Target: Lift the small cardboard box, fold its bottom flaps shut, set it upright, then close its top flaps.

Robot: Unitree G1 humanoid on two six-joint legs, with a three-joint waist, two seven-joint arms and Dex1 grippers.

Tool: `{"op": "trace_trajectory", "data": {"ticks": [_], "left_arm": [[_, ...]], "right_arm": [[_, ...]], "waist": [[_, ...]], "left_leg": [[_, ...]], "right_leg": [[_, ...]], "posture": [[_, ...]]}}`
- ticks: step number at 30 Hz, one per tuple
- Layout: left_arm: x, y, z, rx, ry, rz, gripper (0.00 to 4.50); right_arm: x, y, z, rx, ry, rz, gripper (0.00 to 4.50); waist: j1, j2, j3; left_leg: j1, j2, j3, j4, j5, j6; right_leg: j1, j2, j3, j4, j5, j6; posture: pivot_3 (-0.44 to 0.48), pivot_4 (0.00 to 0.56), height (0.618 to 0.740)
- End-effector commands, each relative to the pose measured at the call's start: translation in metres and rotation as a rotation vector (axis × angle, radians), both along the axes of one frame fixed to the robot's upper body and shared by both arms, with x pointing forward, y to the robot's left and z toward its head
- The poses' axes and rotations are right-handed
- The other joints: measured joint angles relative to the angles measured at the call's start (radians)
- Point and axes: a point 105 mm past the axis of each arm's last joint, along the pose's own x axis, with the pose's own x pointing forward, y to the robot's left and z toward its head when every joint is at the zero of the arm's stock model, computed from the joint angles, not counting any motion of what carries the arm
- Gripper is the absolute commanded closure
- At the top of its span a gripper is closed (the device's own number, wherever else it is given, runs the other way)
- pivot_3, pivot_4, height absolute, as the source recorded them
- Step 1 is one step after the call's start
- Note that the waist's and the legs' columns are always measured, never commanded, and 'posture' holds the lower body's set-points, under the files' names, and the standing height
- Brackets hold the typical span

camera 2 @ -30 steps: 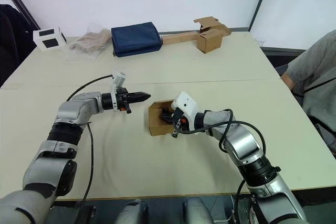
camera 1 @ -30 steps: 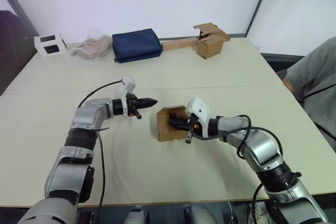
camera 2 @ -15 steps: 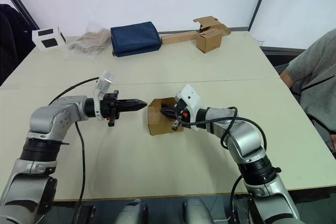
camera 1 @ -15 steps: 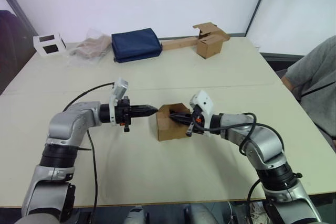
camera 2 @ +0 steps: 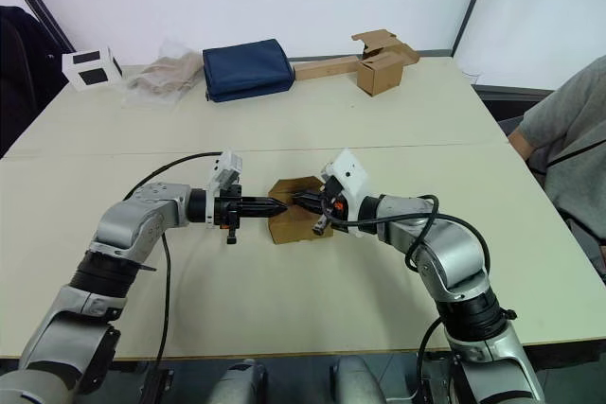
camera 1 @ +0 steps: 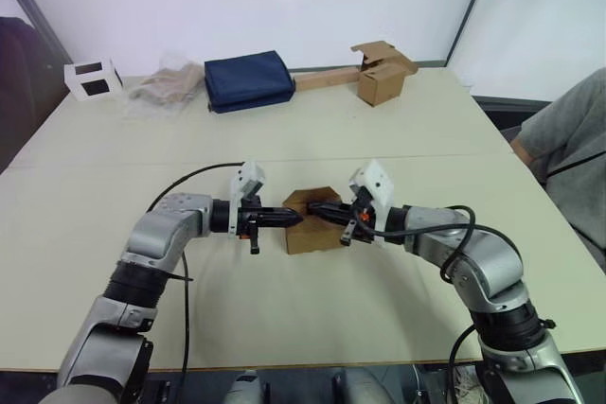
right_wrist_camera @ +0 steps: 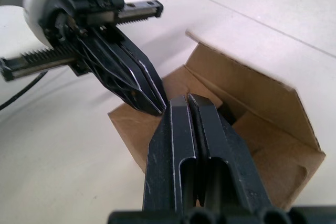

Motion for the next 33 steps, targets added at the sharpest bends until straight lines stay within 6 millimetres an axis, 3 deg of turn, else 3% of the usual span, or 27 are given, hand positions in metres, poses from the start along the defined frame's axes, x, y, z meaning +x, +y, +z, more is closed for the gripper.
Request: {"op": "trace_trajectory", "data": {"ticks": [1, 4, 8, 11, 17, 26, 30, 33], "left_arm": [[0.000, -0.001, 0.006, 0.005, -0.022, -0.007, 4.45], [-0.001, 0.000, 0.008, 0.001, -0.026, -0.007, 4.45], [-0.004, 0.000, 0.009, -0.005, -0.027, -0.009, 4.45], [-0.006, 0.001, 0.010, -0.010, -0.025, -0.008, 4.45], [-0.007, 0.003, 0.010, -0.009, -0.031, 0.002, 4.45], [-0.008, 0.019, 0.014, 0.003, -0.039, 0.033, 4.45], [0.000, 0.026, 0.029, -0.025, -0.067, 0.057, 4.45], [0.009, 0.018, 0.038, -0.056, -0.088, 0.062, 4.45]], "right_arm": [[-0.004, -0.007, 0.057, 0.105, -0.151, 0.019, 4.50], [0.003, -0.010, 0.080, 0.150, -0.187, 0.014, 4.50], [0.020, -0.010, 0.083, 0.134, -0.191, -0.012, 4.50], [0.041, 0.000, 0.059, 0.017, -0.156, -0.018, 4.50], [0.040, 0.006, 0.012, -0.106, -0.078, 0.049, 4.50], [0.027, -0.004, -0.019, -0.170, -0.015, 0.061, 4.50], [0.024, -0.005, -0.021, -0.160, -0.011, 0.045, 4.50], [0.021, -0.004, -0.016, -0.136, -0.017, 0.044, 4.50]], "waist": [[0.000, 0.000, 0.000], [0.000, 0.000, 0.000], [-0.001, 0.000, 0.000], [-0.003, 0.000, 0.000], [-0.002, 0.000, 0.000], [-0.002, 0.000, 0.000], [-0.002, 0.000, 0.000], [0.003, 0.000, 0.000]], "left_leg": [[0.000, 0.000, 0.000, 0.000, 0.000, 0.000], [0.000, 0.000, 0.000, 0.000, 0.000, 0.000], [0.000, 0.000, 0.000, -0.001, 0.000, 0.000], [0.000, 0.000, 0.000, 0.000, 0.000, 0.000], [-0.001, 0.000, 0.000, -0.001, 0.000, 0.000], [-0.001, 0.000, 0.000, -0.001, 0.000, 0.000], [-0.001, 0.000, 0.000, -0.001, 0.000, 0.000], [-0.001, 0.000, 0.000, 0.000, 0.000, 0.000]], "right_leg": [[0.000, 0.000, 0.000, 0.000, 0.000, 0.000], [0.000, 0.000, 0.000, 0.000, 0.000, 0.000], [0.000, 0.000, 0.000, 0.000, 0.000, 0.000], [0.000, 0.000, 0.000, 0.000, 0.000, 0.000], [-0.001, 0.000, 0.000, -0.002, 0.000, 0.000], [-0.001, 0.000, 0.000, -0.001, 0.000, 0.000], [-0.001, 0.000, 0.000, -0.001, 0.000, 0.000], [-0.001, 0.000, 0.000, -0.001, 0.000, 0.000]], "posture": [[0.000, 0.150, 0.740], [0.000, 0.150, 0.740], [0.000, 0.150, 0.740], [0.000, 0.150, 0.740], [0.000, 0.150, 0.740], [0.000, 0.150, 0.740], [0.000, 0.150, 0.740], [0.000, 0.150, 0.740]]}}
